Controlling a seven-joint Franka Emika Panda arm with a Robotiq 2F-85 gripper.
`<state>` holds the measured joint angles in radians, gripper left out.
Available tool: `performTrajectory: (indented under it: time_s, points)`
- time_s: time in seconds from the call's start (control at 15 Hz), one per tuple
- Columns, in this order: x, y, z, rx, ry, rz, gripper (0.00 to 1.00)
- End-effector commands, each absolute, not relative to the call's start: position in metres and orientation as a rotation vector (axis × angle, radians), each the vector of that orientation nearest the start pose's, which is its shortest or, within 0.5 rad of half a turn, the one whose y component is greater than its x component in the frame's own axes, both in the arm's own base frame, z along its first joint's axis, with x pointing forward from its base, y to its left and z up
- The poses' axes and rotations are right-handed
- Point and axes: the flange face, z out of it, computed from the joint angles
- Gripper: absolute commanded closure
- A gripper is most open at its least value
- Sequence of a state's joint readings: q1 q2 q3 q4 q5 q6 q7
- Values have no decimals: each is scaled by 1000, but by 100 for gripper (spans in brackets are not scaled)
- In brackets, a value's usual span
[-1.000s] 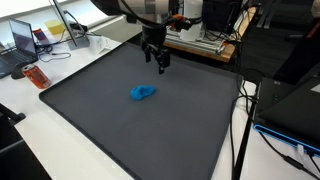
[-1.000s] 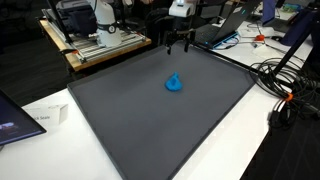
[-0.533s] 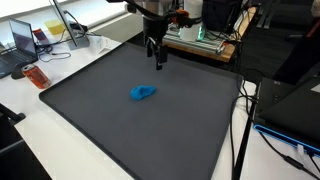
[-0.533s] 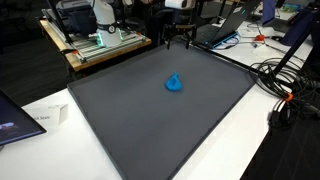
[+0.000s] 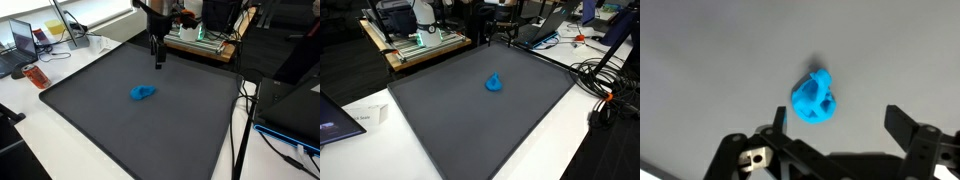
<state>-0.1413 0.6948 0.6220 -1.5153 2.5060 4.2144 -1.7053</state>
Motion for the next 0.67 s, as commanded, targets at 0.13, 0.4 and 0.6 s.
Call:
performTrajectory:
  time_s: [0.13, 0.4, 0.6]
  points:
    - [534, 124, 312, -2961, 1294, -285, 0]
    - [534, 136, 305, -2894, 1527, -349, 0]
    - [532, 146, 299, -2844, 1661, -396, 0]
